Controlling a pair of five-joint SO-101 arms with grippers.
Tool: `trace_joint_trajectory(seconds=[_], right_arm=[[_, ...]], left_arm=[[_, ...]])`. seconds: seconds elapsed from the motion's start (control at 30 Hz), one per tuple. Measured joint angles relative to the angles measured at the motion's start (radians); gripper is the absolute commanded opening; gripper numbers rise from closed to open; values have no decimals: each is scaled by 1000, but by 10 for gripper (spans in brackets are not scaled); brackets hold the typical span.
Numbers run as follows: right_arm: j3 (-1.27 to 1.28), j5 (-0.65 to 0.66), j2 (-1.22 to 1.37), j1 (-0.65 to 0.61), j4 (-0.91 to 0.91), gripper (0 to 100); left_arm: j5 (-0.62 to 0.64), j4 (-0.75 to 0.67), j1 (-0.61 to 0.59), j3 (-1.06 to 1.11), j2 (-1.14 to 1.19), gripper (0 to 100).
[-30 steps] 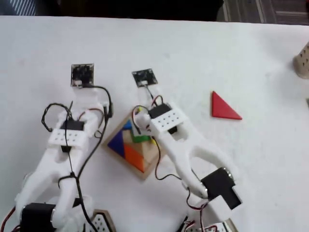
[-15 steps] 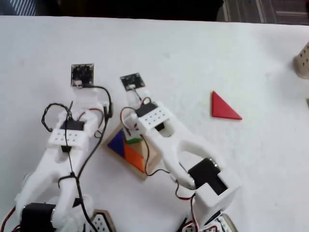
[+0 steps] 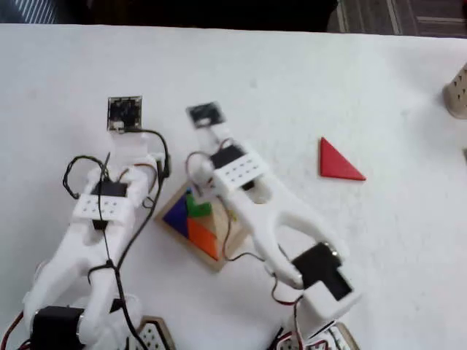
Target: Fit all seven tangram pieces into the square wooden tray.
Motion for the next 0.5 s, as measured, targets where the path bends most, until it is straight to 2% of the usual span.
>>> trace_joint_trajectory(seconds=[0.27,0.5], right_arm=[[0,5,-29,207,-86,19],[0,147,29,302,-293,18]], left_arm=[[0,0,0,0,0,179],[0,0,21,0,0,177]])
